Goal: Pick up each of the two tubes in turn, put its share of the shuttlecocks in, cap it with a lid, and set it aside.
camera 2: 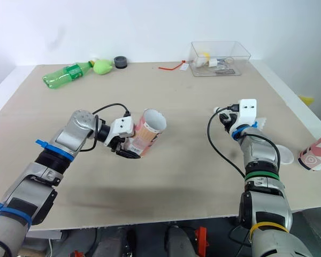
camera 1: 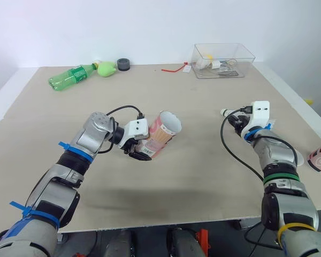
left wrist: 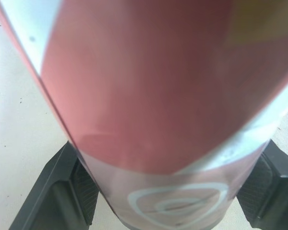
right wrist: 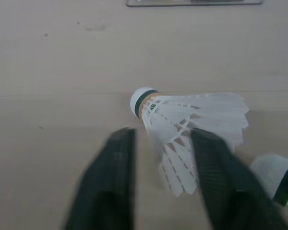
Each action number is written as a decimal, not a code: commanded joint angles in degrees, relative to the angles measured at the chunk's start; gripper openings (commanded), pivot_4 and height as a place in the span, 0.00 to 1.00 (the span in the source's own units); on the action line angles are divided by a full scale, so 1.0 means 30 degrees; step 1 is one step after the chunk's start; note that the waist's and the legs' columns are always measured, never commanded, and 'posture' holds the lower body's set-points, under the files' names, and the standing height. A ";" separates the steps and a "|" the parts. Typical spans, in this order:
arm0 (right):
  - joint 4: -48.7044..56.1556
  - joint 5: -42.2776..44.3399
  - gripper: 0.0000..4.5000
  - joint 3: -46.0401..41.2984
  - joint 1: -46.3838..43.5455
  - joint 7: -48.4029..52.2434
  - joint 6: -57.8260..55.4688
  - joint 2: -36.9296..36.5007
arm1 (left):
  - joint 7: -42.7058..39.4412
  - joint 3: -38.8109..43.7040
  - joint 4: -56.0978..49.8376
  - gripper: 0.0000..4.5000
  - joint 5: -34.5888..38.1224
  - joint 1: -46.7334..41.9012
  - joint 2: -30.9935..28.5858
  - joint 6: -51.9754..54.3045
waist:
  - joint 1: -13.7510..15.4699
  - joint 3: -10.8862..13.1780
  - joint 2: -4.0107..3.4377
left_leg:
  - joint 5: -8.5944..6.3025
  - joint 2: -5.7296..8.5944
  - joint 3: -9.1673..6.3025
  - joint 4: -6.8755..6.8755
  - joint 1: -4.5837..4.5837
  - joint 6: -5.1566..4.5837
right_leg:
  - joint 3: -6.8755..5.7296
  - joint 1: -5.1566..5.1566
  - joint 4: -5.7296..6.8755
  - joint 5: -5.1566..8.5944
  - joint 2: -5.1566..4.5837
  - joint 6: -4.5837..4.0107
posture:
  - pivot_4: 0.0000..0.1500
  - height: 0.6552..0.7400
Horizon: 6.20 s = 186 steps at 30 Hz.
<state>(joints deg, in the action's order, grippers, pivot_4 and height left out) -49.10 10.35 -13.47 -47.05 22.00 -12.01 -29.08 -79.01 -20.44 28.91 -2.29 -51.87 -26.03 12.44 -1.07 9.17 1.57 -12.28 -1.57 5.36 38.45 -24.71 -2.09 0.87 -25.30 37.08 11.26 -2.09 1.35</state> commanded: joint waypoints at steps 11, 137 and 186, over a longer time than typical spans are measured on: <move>-0.0592 -0.0811 0.01 0.0540 -0.1065 0.0110 0.2080 -0.0108 | 0.0271 0.0090 -0.0498 0.70 0.0127 0.0192 -0.0001 0.0137 | -0.0023 -0.0001 -0.0002 | 0.0000 0.0007 0.0003 0.0000 0.0000 0.0000 | 0.0005 0.0000 0.0000 -0.0003 -0.0008 0.0005 | 1.00 1.00; 0.2542 -0.0170 0.01 -0.0054 0.1807 0.3175 -0.0895 -0.4418 | -0.0249 0.0131 -0.0815 0.70 0.0466 0.0145 0.0448 0.0922 | -0.0057 -0.0010 -0.0038 | 0.0019 0.0100 -0.0003 0.0026 -0.0033 -0.0104 | 0.0020 -0.0002 -0.0011 -0.0009 -0.0100 0.0125 | 1.00 1.00; 1.1871 -0.1357 0.15 0.9202 -0.4687 2.1910 0.8918 -0.4281 | -0.0020 0.0142 -0.0766 0.70 0.0697 0.0028 0.0782 0.1055 | -0.0021 0.0025 -0.0108 | 0.0018 0.0086 -0.0016 0.0051 -0.0068 -0.0105 | -0.0041 -0.0028 -0.0004 -0.0029 -0.0111 0.0049 | 1.00 1.00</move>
<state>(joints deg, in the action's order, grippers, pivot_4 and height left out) -13.94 5.93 14.42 -59.18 87.02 14.67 -41.64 -79.12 -20.36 28.41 -0.90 -51.67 -23.41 15.45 -1.13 9.25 1.24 -12.23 -1.31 5.31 38.60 -24.91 -2.41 0.75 -25.38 37.06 11.17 -2.42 1.49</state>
